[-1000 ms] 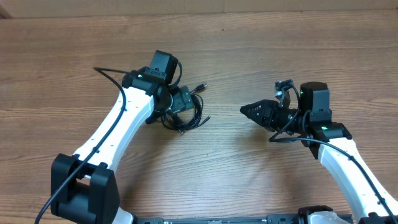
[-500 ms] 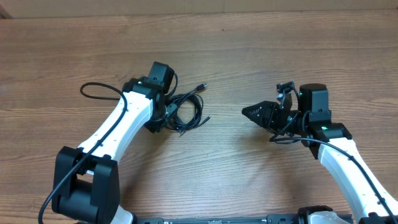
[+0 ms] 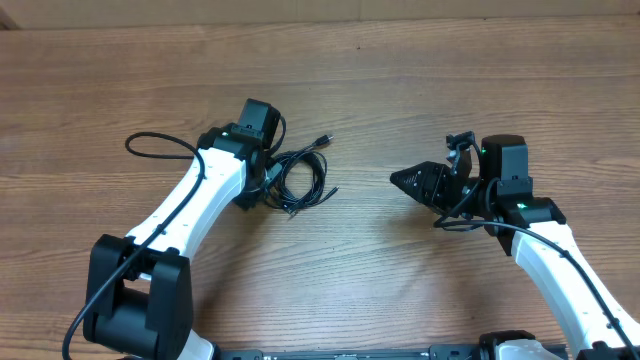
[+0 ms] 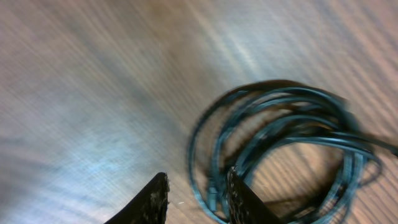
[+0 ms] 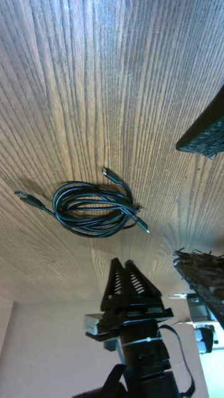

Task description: Untangle cables

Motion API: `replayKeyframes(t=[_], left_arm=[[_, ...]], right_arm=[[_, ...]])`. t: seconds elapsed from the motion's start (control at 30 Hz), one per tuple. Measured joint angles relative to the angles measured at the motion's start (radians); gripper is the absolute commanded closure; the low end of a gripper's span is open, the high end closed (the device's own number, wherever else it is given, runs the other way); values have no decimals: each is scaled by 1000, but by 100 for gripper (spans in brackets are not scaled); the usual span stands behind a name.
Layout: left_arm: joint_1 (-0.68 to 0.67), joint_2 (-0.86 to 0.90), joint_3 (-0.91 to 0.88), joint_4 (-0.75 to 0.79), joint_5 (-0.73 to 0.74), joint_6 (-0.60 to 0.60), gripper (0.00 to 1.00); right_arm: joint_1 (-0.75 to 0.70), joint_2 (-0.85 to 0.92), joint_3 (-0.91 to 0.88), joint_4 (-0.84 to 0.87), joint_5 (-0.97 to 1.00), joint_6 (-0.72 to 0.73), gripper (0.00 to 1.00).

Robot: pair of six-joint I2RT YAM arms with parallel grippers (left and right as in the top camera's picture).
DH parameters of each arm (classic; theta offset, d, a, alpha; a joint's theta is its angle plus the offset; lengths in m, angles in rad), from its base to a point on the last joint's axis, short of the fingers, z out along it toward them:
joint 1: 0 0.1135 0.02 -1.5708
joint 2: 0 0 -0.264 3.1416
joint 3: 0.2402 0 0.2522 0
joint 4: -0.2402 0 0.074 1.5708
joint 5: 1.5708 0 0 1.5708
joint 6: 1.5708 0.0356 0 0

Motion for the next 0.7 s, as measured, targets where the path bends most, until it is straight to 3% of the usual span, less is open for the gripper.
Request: replayKeyframes(t=[0.13, 0.33, 0.43, 0.5, 0.6, 0.63, 0.67, 0.7], left_arm=[[-12, 0, 0, 67, 32, 106, 45], [-58, 25, 0, 152, 32, 241, 43], [-64, 76, 0, 209, 31, 395, 28], [-63, 114, 0, 239, 26, 525, 29], [-63, 177, -1, 281, 12, 752, 47], [-63, 195, -1, 289, 9, 806, 57], [-63, 213, -1, 299, 7, 848, 70], [-63, 221, 2, 306, 8, 886, 95]], right_arm=[[0, 0, 0, -1, 2, 0, 49], [0, 0, 0, -3, 3, 0, 49], [0, 0, 0, -7, 3, 0, 48], [0, 0, 0, -10, 3, -1, 47], [0, 0, 0, -10, 5, -1, 46], [0, 0, 0, -10, 8, 0, 46], [0, 0, 0, -10, 11, -1, 46], [0, 0, 0, -11, 11, -1, 46]])
